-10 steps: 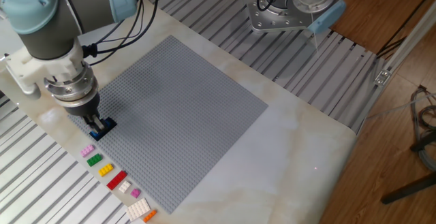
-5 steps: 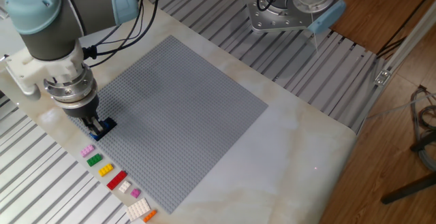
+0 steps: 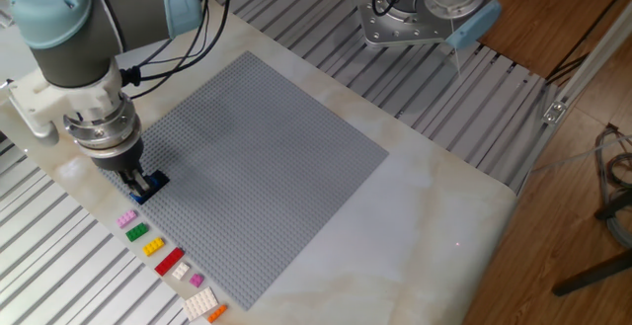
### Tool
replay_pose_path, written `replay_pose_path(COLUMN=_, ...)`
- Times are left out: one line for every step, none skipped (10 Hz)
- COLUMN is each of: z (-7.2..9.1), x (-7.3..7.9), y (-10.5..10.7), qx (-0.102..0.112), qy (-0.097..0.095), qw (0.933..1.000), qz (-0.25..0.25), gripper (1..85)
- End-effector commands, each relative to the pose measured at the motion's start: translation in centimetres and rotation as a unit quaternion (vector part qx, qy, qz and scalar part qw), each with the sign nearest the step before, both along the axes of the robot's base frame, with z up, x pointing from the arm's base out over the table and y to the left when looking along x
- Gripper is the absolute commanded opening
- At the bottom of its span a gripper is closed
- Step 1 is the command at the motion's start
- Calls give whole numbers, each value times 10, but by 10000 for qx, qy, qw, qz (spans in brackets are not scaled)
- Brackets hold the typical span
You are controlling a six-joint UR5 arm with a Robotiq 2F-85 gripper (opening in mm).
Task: Stack small Lego blocks one on top of the other
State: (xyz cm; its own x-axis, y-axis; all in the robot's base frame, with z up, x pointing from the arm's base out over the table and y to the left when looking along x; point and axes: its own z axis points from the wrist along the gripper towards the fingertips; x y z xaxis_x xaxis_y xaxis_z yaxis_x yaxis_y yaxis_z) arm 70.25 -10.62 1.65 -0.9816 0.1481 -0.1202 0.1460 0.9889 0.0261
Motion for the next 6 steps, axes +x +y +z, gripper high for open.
replay_pose_path(z=3, x=-2, y=-2, qx=13, qy=28, qw=10000, qz=-19, gripper=10)
replay_pose_path(z=4, x=-1, y=-4, qx=-72, qy=43, qw=10000, qz=-20, gripper=10)
replay_pose_path(z=6, x=-1, y=-5, qx=-108, qy=74, qw=9999, qz=-36, gripper=10)
replay_pose_path(z=7, x=-3, y=-3, qx=-99, qy=119, qw=9999, qz=-51, gripper=10)
replay_pose_path(z=9, x=-8, y=-2, qx=-81, qy=211, qw=9997, qz=-83, gripper=10)
replay_pose_path(z=10, x=-15, y=1, qx=-34, qy=311, qw=9995, qz=-105, gripper=10)
